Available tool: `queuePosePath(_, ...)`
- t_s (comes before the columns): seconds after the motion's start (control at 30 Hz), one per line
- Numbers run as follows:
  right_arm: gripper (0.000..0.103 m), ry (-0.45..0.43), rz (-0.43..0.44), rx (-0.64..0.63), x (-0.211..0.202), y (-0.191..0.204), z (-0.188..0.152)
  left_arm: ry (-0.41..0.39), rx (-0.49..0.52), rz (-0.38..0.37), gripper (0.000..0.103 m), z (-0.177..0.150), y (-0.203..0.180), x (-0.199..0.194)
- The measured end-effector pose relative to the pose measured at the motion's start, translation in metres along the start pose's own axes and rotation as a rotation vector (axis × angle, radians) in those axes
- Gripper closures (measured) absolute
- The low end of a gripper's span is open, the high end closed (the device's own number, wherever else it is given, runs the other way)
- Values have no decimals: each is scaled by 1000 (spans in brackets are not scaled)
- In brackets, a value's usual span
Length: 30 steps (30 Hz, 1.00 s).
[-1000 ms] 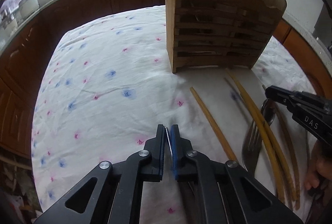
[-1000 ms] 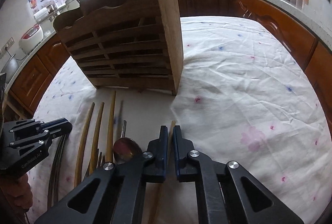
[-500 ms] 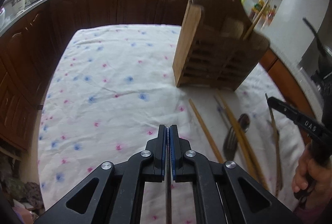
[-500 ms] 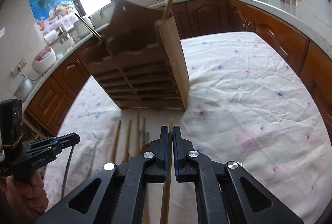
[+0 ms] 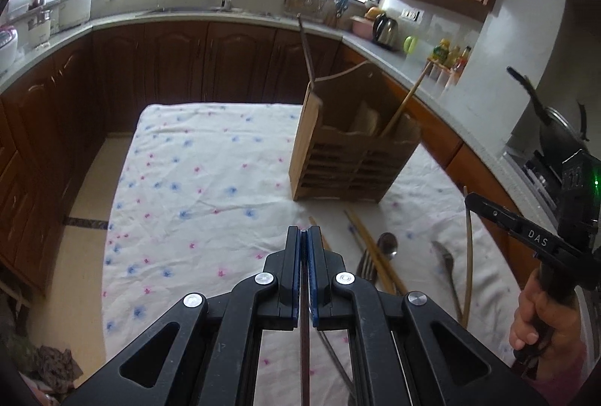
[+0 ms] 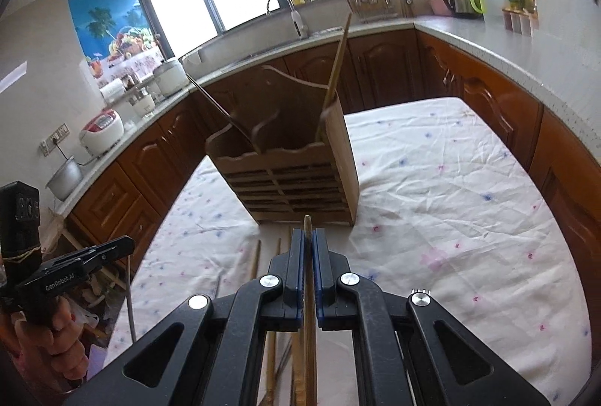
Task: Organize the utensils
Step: 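Lift both held chopsticks and carry them over the wooden utensil holder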
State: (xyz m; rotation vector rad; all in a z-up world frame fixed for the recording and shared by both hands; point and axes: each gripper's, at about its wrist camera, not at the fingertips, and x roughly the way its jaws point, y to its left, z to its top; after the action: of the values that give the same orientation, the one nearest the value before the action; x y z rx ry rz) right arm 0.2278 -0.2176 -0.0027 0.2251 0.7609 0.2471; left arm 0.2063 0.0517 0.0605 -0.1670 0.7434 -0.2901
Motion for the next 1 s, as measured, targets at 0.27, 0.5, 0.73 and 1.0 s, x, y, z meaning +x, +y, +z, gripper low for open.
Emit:
queuePosePath(0.27,99,-81,15,-1,-32,8,6,-61,-7,-10,101,-5,-1,-39)
queuePosePath(0.5,100,-134,21,-7,-53,14,10,-118,-14,-21,101,-6,0,-66)
queuePosePath(0.73,100,-183,25,-13,-71,19,14,-184,-22,-27,101,-8,2,-89)
queuePosePath(1.0,100,-202,29,-18,-76,20,15,-216,-42,-24,101,-8,7,-93)
